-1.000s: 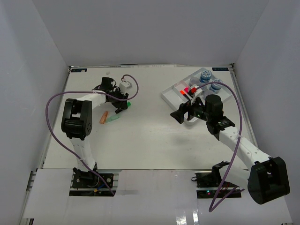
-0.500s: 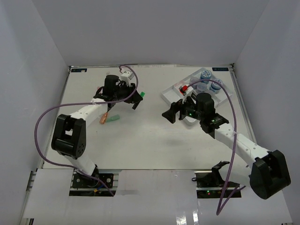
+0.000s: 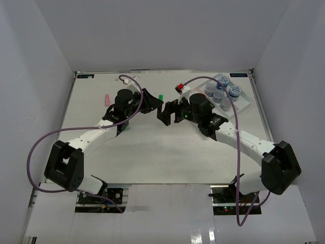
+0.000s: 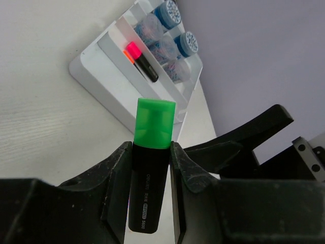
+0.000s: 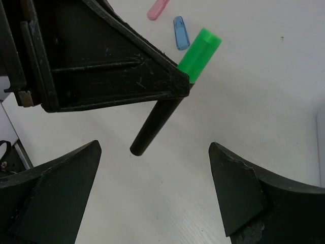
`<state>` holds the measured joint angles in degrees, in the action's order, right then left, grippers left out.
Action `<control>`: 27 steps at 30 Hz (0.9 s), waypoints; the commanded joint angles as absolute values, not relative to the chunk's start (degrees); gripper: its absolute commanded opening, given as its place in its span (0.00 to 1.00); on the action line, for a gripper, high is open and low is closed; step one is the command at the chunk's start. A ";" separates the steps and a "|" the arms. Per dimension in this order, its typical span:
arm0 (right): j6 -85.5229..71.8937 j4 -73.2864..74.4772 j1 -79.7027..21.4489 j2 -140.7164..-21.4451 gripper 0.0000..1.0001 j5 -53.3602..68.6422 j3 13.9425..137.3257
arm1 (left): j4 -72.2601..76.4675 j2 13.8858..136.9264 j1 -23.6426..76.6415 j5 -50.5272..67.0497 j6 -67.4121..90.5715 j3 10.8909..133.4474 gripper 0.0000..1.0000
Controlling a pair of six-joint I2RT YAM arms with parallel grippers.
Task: Sort the stationery into containers
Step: Pick up the pen from the center of the board.
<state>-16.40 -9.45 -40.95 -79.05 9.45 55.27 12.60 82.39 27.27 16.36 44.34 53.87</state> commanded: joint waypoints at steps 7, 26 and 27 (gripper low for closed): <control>-19.33 -12.13 -43.77 -83.67 0.82 3.52 62.66 | 16.00 76.12 29.70 6.77 52.38 50.98 0.00; -19.25 -9.41 -43.77 -83.76 0.08 0.27 62.67 | 17.32 72.69 32.52 2.38 48.17 47.46 0.52; -18.81 -8.80 -43.60 -83.67 0.08 0.26 62.23 | 16.27 72.60 32.52 2.03 47.64 47.72 0.70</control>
<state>-20.21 -8.69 -43.90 -84.90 2.68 61.41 17.58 75.81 32.12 3.46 49.60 48.16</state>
